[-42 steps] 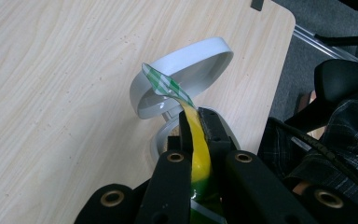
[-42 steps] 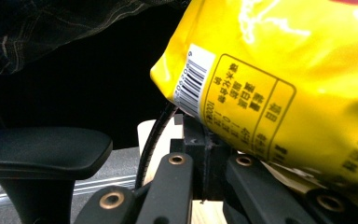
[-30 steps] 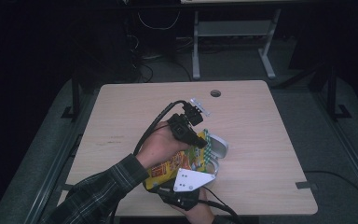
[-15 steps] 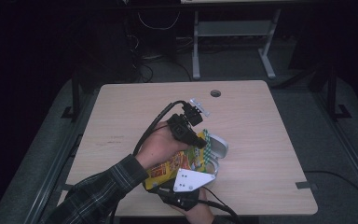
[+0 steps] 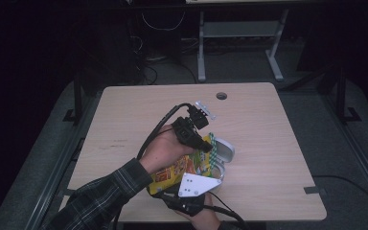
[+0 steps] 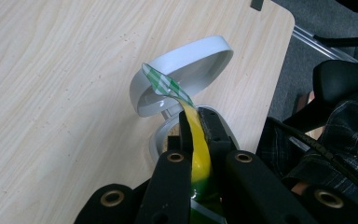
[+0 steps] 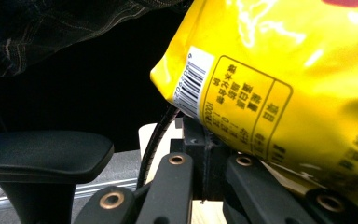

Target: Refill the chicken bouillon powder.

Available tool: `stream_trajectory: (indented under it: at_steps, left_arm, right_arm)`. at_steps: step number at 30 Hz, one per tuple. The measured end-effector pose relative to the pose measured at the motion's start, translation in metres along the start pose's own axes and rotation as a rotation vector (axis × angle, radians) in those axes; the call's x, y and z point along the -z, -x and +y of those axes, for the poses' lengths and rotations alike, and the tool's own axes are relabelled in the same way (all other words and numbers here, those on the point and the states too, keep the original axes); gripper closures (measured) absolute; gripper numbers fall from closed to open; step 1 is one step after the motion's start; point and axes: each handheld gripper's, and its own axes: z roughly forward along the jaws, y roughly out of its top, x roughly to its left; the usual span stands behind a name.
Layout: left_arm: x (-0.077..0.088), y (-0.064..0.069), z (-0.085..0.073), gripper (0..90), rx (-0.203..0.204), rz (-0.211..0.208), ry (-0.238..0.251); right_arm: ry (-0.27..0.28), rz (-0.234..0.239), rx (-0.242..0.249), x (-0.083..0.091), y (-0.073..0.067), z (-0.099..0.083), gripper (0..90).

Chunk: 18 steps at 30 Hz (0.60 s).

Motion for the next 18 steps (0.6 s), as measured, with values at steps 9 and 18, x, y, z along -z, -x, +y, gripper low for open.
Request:
stream_trajectory:
  at_steps: [9,18]
  left_arm:
    - [-0.0002,0.0001,0.0004,90.0,-0.001,0.0,-0.004]
    - [-0.0004,0.0002,0.0008,90.0,-0.002,0.003,-0.008]
  right_arm:
    - [0.002,-0.002,0.004,0.0003,-0.0004,0.0003,90.0]
    - [0.003,-0.003,0.005,0.0006,-0.0003,0.0008,90.0]
